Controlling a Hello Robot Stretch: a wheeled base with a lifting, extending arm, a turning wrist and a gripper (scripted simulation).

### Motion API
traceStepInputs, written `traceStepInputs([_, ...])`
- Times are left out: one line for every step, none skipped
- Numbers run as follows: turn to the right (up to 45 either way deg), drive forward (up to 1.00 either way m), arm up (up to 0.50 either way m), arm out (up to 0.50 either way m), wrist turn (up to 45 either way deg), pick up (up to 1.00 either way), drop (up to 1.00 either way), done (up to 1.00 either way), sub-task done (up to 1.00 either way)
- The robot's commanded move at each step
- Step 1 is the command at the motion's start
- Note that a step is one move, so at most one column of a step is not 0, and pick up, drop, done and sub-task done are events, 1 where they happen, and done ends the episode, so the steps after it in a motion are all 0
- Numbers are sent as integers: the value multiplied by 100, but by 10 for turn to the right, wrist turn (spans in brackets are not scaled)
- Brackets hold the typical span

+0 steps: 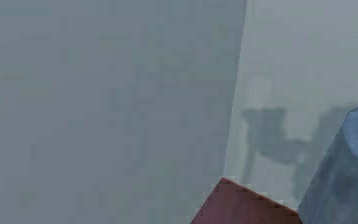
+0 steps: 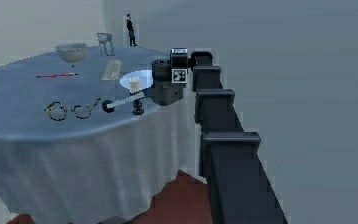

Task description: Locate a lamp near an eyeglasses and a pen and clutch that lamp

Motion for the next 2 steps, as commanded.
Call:
traceStepInputs([0,0,0,0,90,0,0,0,0])
traceStepInputs([0,0,0,0,0,100,0,0,0])
